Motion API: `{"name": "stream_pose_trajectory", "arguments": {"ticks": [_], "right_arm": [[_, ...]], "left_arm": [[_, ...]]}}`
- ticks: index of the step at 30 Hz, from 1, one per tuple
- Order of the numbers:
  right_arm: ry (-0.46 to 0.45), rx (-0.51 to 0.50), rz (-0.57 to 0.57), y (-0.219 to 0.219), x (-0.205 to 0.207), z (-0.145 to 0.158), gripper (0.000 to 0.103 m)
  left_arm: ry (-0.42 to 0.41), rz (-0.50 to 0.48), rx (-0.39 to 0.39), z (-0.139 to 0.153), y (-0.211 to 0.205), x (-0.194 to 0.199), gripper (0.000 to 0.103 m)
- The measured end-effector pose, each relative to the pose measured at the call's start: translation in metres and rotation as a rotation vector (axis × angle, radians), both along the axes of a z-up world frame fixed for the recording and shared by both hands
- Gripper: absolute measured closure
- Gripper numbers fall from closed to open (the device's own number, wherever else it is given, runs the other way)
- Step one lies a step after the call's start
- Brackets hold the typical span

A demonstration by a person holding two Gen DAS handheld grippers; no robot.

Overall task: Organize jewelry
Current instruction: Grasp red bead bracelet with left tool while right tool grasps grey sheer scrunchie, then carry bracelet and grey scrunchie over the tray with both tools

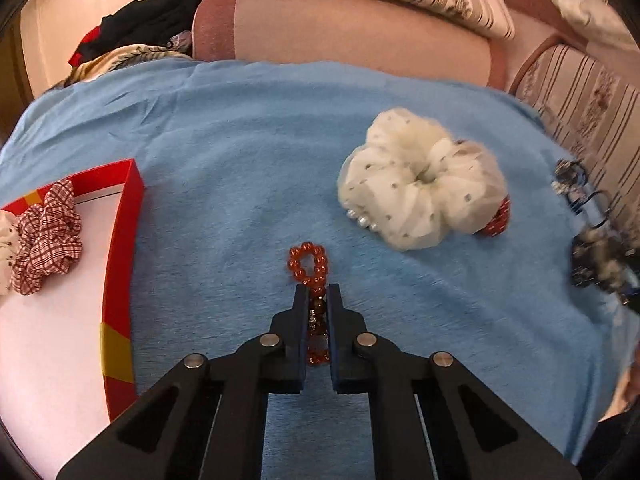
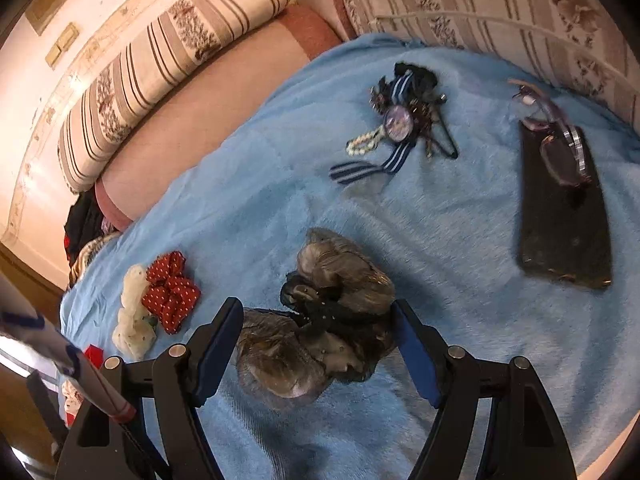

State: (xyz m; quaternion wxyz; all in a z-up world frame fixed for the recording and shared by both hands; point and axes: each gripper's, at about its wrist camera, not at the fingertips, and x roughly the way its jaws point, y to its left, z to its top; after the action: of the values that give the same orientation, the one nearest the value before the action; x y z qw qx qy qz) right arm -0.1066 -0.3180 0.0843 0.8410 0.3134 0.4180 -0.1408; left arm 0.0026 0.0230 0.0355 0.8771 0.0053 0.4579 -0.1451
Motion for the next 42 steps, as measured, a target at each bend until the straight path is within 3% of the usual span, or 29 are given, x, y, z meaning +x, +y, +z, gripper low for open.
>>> {"name": "stream_pose_trajectory", "arguments": {"ticks": [1, 2, 3, 5, 8, 14, 21, 27, 42], "right_arm": [[0.005, 0.008, 0.002, 0.001, 0.002, -0.003, 0.053], [0.019, 0.014, 0.014, 0.003, 0.005, -0.007, 0.070], [0.033, 0.012, 0.032, 0.005, 0.008, -0.010, 0.079], [0.025, 0.011, 0.042, 0.009, 0.009, -0.010, 0.083], [-0.017, -0.052, 0.070, 0.019, 0.009, 0.002, 0.085], [-0.189, -0.189, 0.187, 0.055, 0.004, 0.040, 0.085], [-0.322, -0.260, 0.329, 0.104, 0.004, 0.060, 0.085], [-0.347, -0.275, 0.395, 0.128, 0.006, 0.062, 0.085], [-0.345, -0.282, 0.439, 0.155, 0.013, 0.058, 0.085]], "left_arm": [[-0.006, -0.002, -0.013, 0.002, 0.001, -0.001, 0.095], [-0.013, -0.002, -0.024, 0.004, 0.002, -0.002, 0.095], [-0.016, -0.004, -0.031, 0.006, 0.002, -0.001, 0.095], [-0.028, -0.003, -0.043, 0.009, 0.004, -0.002, 0.095], [-0.037, 0.000, -0.055, 0.013, 0.006, -0.001, 0.095], [-0.076, -0.005, -0.088, 0.024, 0.008, -0.001, 0.095], [-0.208, -0.003, -0.082, 0.047, 0.010, -0.013, 0.095], [-0.286, 0.018, -0.059, 0.063, 0.014, -0.019, 0.095], [-0.345, 0.046, -0.011, 0.077, 0.033, -0.035, 0.095]]}}
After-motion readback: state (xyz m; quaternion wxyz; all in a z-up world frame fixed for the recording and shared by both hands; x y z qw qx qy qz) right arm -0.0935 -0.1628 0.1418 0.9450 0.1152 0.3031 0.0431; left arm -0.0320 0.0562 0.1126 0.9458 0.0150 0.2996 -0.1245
